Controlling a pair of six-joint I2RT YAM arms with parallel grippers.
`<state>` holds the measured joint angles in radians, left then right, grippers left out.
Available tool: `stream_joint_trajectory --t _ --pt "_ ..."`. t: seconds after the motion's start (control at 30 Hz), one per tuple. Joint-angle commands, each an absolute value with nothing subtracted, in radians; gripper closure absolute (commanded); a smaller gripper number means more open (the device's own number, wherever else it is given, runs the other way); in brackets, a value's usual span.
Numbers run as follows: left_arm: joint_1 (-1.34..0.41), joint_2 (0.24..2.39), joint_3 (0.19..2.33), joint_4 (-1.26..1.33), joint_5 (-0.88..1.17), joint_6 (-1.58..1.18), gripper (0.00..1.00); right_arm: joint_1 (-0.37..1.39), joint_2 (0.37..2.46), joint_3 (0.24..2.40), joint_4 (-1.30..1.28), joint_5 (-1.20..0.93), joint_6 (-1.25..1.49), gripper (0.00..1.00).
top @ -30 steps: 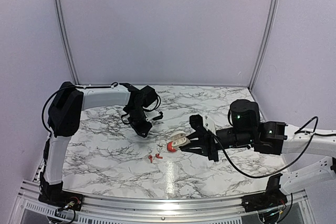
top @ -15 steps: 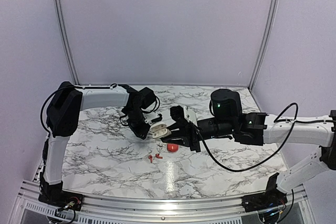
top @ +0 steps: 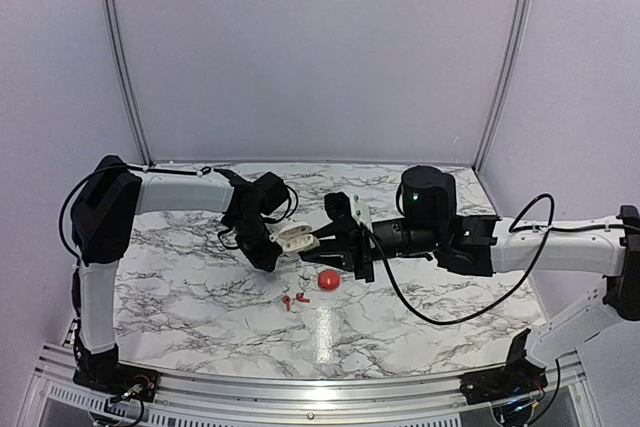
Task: Insert the wireless bluetooth earbuds into the charging case
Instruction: Move the left earbud to the center of the board.
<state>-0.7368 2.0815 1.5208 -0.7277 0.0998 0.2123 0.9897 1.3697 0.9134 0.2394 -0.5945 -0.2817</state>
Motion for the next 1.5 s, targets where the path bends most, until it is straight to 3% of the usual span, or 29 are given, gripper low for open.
stream_joint_trajectory --t 0.0,0.6,0.8,1.3,1.33,1.47 --pt "-0.742 2.041 1.45 -0.677 0.164 0.175 0.89 0.986 1.343 0.814 0.319 -0.512 -0.262 1.0" --pt "-0.784 1.801 1.185 -0.48 0.253 0.057 0.9 1.052 1.218 0.431 0.702 -0.28 -0.427 1.0" --pt "-0.783 1.802 1.167 -0.455 0.248 0.008 0.9 1.053 1.225 0.435 0.672 -0.261 -0.407 1.0" --pt "-0.8 1.76 1.083 -0.453 0.057 -0.464 0.9 1.052 1.194 0.414 0.659 -0.245 -0.365 1.0" --pt "-0.8 1.758 1.08 -0.452 0.05 -0.478 0.88 1.052 1.192 0.412 0.66 -0.244 -0.365 1.0" --pt "-0.8 1.741 1.103 -0.456 0.051 -0.462 0.65 1.051 1.184 0.405 0.657 -0.242 -0.365 1.0"
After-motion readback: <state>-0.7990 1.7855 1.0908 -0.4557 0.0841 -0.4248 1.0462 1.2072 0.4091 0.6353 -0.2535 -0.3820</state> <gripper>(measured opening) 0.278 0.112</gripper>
